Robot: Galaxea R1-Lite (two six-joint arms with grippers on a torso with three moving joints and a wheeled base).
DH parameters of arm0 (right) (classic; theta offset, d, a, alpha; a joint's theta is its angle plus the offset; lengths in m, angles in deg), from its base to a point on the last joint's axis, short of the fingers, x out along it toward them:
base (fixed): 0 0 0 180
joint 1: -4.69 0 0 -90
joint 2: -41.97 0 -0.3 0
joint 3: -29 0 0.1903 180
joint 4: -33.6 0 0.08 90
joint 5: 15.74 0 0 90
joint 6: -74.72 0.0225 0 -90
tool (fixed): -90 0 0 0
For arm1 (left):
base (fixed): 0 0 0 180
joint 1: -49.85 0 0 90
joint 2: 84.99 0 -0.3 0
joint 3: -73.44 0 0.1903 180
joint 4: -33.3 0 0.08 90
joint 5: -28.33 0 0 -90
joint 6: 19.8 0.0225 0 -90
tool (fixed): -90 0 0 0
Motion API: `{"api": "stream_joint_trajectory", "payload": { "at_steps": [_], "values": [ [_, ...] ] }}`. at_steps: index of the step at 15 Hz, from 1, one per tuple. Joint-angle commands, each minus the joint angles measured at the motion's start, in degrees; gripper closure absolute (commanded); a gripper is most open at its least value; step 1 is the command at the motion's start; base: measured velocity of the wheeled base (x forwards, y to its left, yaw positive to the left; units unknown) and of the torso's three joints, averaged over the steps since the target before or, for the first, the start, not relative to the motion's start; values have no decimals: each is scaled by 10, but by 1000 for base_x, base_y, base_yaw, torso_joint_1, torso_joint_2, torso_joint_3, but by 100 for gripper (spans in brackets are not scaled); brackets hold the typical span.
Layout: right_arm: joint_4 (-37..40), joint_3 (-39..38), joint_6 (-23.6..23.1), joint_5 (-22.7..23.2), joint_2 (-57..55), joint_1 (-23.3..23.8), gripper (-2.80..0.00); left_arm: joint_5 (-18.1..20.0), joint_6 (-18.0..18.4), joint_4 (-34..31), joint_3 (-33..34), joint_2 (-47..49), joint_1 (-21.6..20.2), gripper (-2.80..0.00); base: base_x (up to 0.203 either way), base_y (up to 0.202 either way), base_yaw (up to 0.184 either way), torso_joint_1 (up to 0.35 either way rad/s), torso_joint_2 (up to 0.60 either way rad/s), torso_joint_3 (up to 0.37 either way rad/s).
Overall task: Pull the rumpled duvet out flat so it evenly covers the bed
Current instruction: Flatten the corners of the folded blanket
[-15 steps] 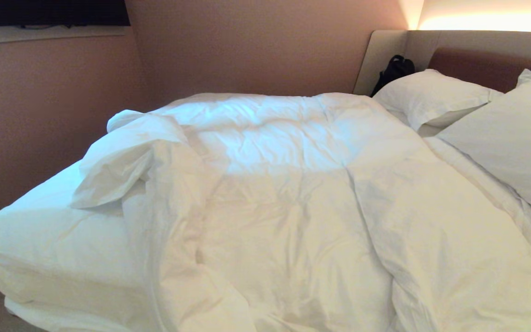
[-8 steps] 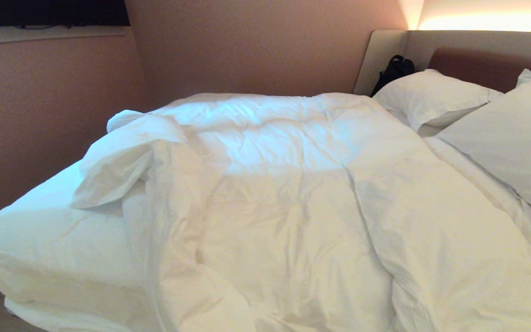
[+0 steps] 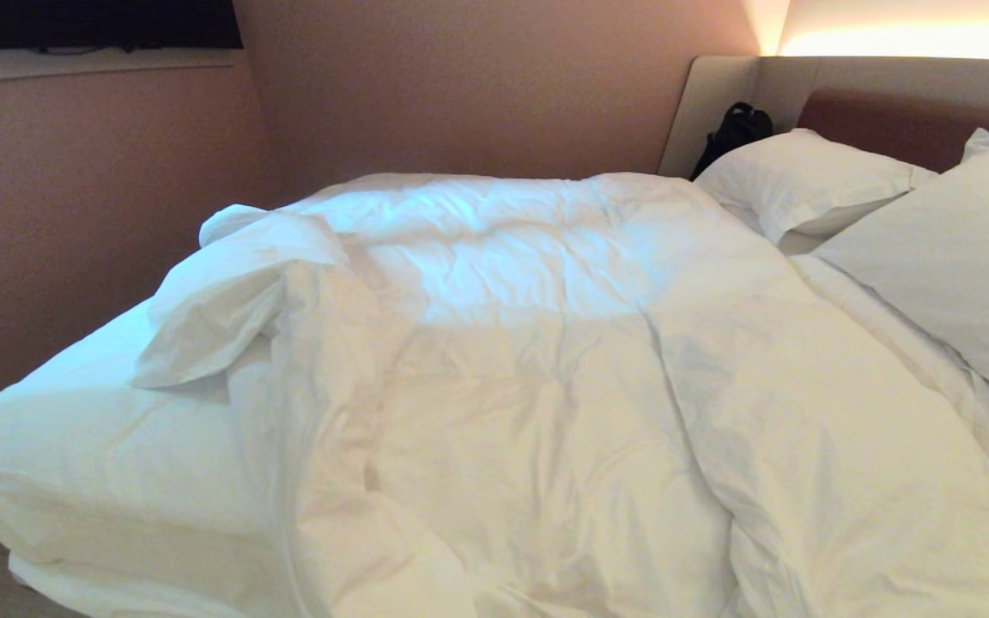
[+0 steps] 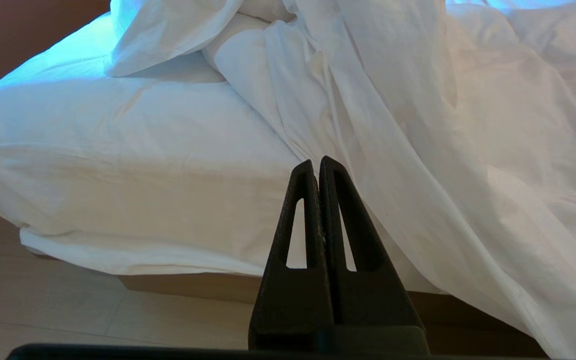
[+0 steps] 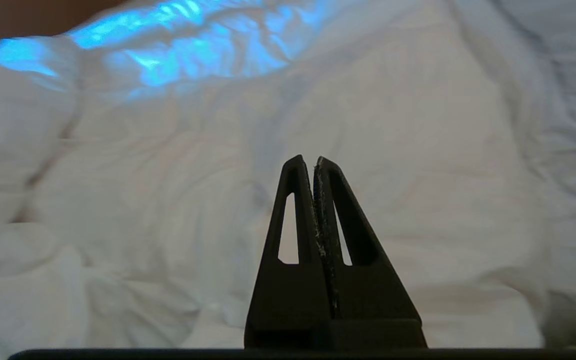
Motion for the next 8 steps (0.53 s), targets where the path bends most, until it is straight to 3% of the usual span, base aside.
{"api": "stream_joint_trajectory", "payload": {
  "at_steps": [1, 5, 6, 8],
  "values": [
    [1, 1, 15, 7, 7, -11, 0, 0, 0, 0, 0, 0, 0, 0, 0, 0, 0, 0, 0, 0],
    [25, -2, 0, 6, 10, -10, 0, 0, 0, 0, 0, 0, 0, 0, 0, 0, 0, 0, 0, 0],
    [44, -2, -24, -5, 18, -10, 0, 0, 0, 0, 0, 0, 0, 0, 0, 0, 0, 0, 0, 0],
    [56, -2, -58, -70, 17, -2, 0, 0, 0, 0, 0, 0, 0, 0, 0, 0, 0, 0, 0, 0]
  ]
}}
